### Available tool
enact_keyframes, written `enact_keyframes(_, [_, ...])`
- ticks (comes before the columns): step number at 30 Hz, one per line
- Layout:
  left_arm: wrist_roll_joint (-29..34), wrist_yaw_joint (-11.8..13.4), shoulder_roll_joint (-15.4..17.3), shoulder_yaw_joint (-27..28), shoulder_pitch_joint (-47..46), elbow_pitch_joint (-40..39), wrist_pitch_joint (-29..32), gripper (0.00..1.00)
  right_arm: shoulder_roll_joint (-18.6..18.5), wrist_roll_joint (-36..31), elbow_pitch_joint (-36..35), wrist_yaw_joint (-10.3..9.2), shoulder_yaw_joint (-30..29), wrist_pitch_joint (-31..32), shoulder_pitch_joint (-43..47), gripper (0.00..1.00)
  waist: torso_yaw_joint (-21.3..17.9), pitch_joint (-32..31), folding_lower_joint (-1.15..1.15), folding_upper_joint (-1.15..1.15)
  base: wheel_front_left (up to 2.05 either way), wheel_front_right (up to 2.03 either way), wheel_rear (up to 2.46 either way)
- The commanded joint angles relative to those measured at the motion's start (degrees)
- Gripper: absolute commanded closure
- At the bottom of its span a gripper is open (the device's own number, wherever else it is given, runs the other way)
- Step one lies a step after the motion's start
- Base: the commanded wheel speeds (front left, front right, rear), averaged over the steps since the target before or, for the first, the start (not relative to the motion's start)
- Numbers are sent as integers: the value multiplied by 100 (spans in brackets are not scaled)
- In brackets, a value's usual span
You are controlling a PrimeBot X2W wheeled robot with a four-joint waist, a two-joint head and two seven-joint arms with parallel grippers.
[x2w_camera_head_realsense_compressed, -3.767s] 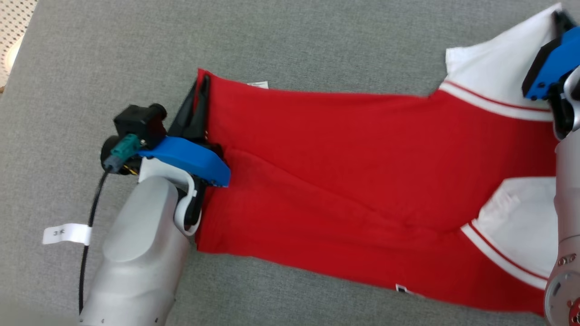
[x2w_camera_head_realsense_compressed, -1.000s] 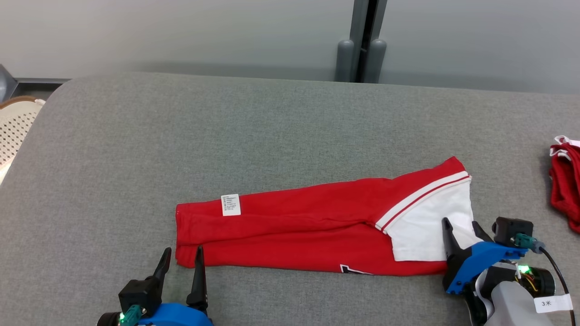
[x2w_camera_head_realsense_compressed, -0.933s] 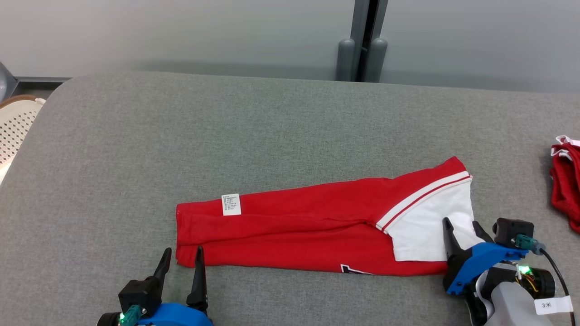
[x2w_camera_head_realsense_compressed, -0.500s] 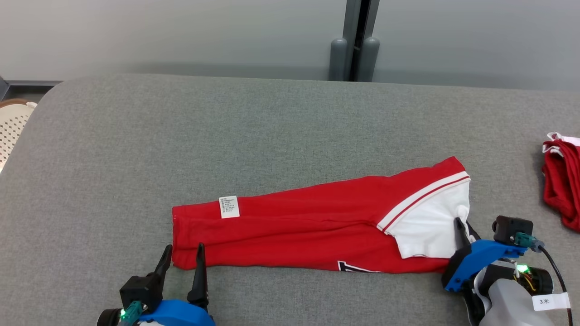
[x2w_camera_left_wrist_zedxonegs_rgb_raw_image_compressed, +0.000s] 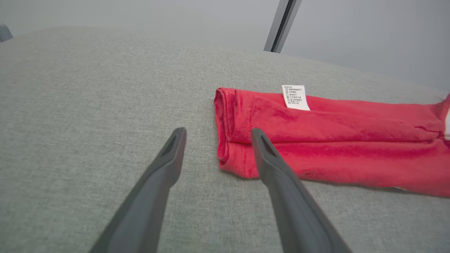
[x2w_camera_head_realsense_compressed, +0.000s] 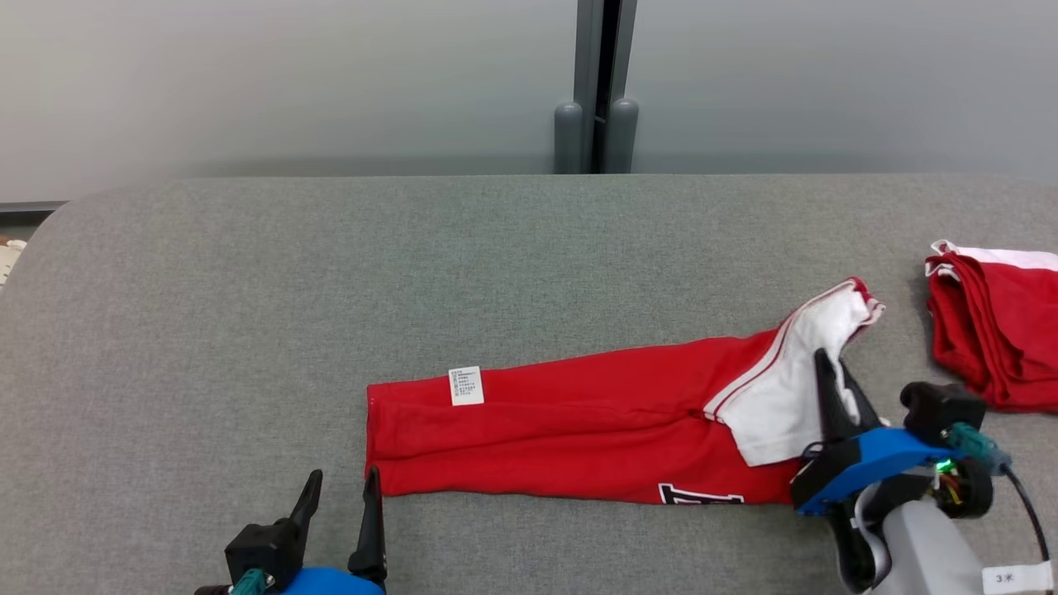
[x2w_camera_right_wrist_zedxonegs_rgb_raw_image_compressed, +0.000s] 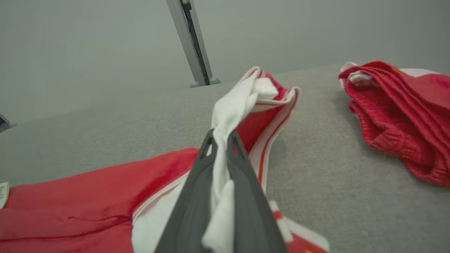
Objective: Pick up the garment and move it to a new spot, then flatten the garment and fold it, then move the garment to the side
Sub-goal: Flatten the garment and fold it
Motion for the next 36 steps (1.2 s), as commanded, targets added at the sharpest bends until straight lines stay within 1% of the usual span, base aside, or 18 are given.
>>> enact_keyframes(1, [-42,3,0,-47,-53,-43,-26,0,-2,237,-170,0,194,-15,220,100,19,-10,0,0,0,0,0])
enact_keyframes(5, [-86,36,7,-206,-84,-44,-26,0,16,819,-752,1,1146,-16,463,100,180,-48,0,0,0,0,0])
enact_keyframes(10, [-41,61,4,-287,-29,-37,-26,0,11,1319,-1021,0,2126,-17,506,100,532,-94,0,0,0,0,0])
enact_keyframes(17, [24,25,1,-287,116,6,-26,0,15,1868,-956,1,3201,-17,188,100,1121,-151,0,0,0,0,0])
enact_keyframes(21, [34,22,1,-355,151,39,-26,0,10,2123,-851,0,3685,-18,-22,100,1418,-187,0,0,0,0,0])
enact_keyframes(24, [-44,52,0,-398,183,55,-26,0,6,2334,-751,0,3989,-18,-204,100,1552,-211,0,0,0,0,0])
enact_keyframes(25, [-52,64,0,-415,176,54,-26,0,6,2433,-747,0,4046,-18,-267,70,1570,-222,0,0,0,0,0])
enact_keyframes(26, [-55,59,-1,-424,173,43,-26,0,7,2501,-790,0,4077,-18,-342,9,1577,-235,0,0,0,0,0])
enact_keyframes(27, [-56,73,0,-422,175,28,-26,0,7,2523,-826,0,4062,-19,-396,0,1567,-254,0,0,0,0,0])
enact_keyframes(29, [-22,101,2,-383,205,-12,-25,0,6,2549,-907,0,3946,-17,-415,0,1488,-299,0,0,0,0,0])
enact_keyframes(32, [30,106,0,-326,218,-67,-25,0,5,2350,-958,0,3686,-18,-344,0,1294,-341,0,0,0,0,0])
enact_keyframes(36, [72,125,1,-246,151,-167,-25,0,6,1814,-845,0,3070,-17,-114,0,974,-364,0,0,0,0,0])
